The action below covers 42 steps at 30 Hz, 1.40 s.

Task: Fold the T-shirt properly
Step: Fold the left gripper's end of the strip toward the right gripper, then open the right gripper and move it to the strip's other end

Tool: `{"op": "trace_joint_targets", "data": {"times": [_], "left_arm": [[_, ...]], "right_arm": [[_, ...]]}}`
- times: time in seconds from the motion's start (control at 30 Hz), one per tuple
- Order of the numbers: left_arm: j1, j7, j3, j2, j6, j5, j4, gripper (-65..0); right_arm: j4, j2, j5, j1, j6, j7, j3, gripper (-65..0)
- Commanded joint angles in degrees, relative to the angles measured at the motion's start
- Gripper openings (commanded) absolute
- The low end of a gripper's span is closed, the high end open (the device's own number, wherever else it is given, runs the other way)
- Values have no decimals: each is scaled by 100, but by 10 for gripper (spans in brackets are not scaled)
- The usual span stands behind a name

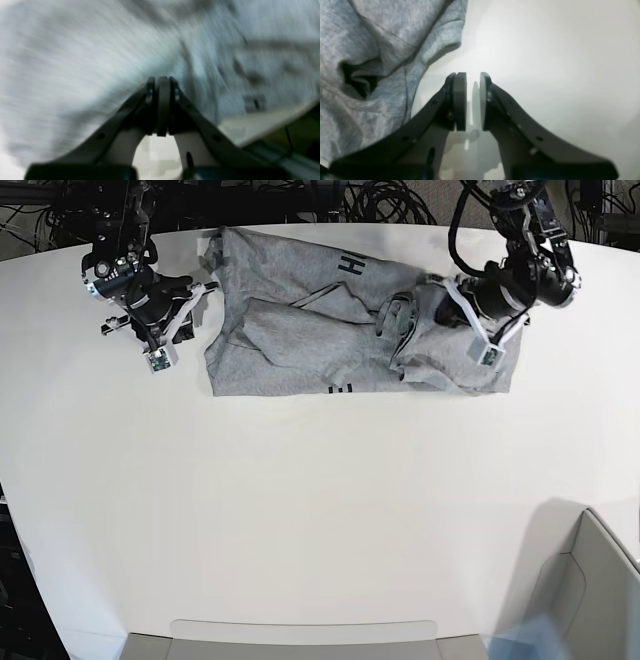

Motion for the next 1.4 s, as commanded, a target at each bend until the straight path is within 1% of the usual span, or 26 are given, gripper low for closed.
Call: {"op": "trace_joint_targets", "data": {"times": [0.0, 0.1, 0.2, 0.27, 0.37, 0.43, 0.5, 0.53, 0.63, 0.67, 0.7, 0.73, 0.83, 0.87, 0.9, 0.93, 1.0, 1.03, 1.13, 1.2, 1.3, 1.37], "left_arm": [[45, -51, 110, -56, -6, -84, 105, -627], [282, -51, 427, -64, -6, -84, 105, -627], [370, -51, 444, -73, -6, -84, 105, -627], [352, -51, 365, -73, -6, -93, 149, -628], [317, -51, 14, -47, -6, -119, 659, -628], [308, -51, -127, -47, -6, -427, 922, -628], [133, -51, -268, -73, -6, -954, 852, -628], [10, -51, -382, -64, -6, -1077, 843, -628], [-254, -51, -637, -47, -6, -1156, 790, -628], [-333, -51, -707, -56, -6, -1148, 746, -628], [-368, -51, -769, -64, -6, -1148, 702, -628], [-386, -51, -830, -73, -6, -1148, 676, -628], [-377, -51, -971, -73, -6, -1148, 641, -628], [-368, -51, -971, -73, -6, -1148, 641, -628], [-360, -51, -962, -73, -6, -1148, 641, -628], [-360, -51, -962, -73, -6, -1148, 632, -628], [-360, -51, -962, -73, -6, -1148, 527, -628], [-360, -51, -971, -73, -6, -1148, 430, -628], [-360, -51, -971, -73, -6, -1148, 166, -628], [-360, -51, -962, -64, -6, -1148, 105, -628], [-351, -51, -962, -56, -6, -1148, 78, -628], [-351, -51, -962, -64, -6, -1148, 70, -628]], "right_arm": [[122, 25, 34, 41, 8, 100, 42, -545], [114, 25, 34, 67, -1, 100, 50, -546], [96, 25, 34, 164, -1, 100, 50, -547], [87, 25, 34, 173, 8, 100, 15, -547], [87, 25, 34, 173, 8, 127, 6, -548], [105, 25, 34, 181, 8, 127, 42, -548], [114, 42, 34, 243, 8, 109, 59, -548], [114, 60, 34, 243, -1, 100, 59, -548], [228, 60, 69, 208, 8, 100, 112, -546], [342, 16, 87, 190, 25, 100, 235, -545], [448, -81, 201, 190, 87, 100, 367, -544], [527, -151, 377, 190, 228, 100, 472, -544], [747, -239, 1159, 164, 1203, 92, 903, -519], [764, -257, 1511, 173, 1617, 83, 1097, -496], [764, -257, 1801, 190, 1942, 4, 1255, -474], [755, -257, 2153, 217, 2008, -163, 1413, -446], [738, -230, 2698, 340, 2008, -577, 1677, -403], [720, -257, 2953, 410, 2008, -788, 1773, -392], [492, -257, 3489, 595, 2008, -1324, 1940, -389], [175, -257, 3805, 683, 2008, -1491, 2037, -389], [-387, -257, 4192, 691, 2008, -1491, 2072, -389], [-748, -257, 4333, 683, 2008, -1491, 2055, -389]]}}
